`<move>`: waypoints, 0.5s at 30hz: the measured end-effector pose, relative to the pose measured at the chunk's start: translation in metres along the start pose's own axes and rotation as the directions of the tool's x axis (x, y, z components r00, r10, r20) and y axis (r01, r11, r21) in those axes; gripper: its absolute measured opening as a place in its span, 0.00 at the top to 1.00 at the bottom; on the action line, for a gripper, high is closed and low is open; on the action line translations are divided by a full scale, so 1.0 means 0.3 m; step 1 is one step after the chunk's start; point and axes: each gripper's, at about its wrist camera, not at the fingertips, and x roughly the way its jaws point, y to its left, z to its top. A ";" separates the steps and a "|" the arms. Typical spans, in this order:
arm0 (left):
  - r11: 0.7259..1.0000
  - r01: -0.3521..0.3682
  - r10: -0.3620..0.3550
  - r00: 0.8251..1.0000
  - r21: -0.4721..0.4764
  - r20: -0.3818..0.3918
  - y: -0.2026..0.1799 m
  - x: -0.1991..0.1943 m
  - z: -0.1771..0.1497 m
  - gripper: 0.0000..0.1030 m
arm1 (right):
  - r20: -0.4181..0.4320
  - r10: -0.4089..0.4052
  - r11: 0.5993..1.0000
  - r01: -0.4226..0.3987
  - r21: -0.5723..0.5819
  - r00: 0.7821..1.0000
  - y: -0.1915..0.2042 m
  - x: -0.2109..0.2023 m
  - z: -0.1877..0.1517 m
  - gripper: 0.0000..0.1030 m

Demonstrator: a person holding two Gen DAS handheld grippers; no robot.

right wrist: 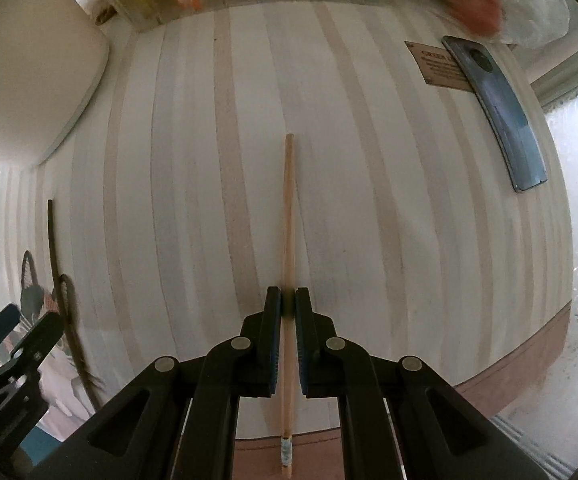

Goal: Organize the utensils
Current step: 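Grasp the last dark chopstick with the left tool while the right tool grasps the last light chopstick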

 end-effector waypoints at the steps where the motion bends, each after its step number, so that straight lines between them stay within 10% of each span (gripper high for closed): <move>1: 1.000 0.008 -0.008 1.000 0.001 0.011 0.000 0.001 -0.001 0.78 | 0.001 -0.001 1.000 0.001 0.003 1.000 0.003 -0.001 -0.010 0.93; 2: 1.000 0.008 -0.008 1.000 0.009 0.018 -0.003 0.000 -0.004 0.96 | 0.002 -0.002 1.000 0.002 0.005 1.000 0.005 -0.002 -0.015 0.93; 15: 0.999 -0.038 0.038 0.999 0.013 0.027 0.176 -0.001 0.004 0.96 | -0.021 0.075 0.994 -0.076 -0.076 0.997 0.284 -0.039 -0.018 0.93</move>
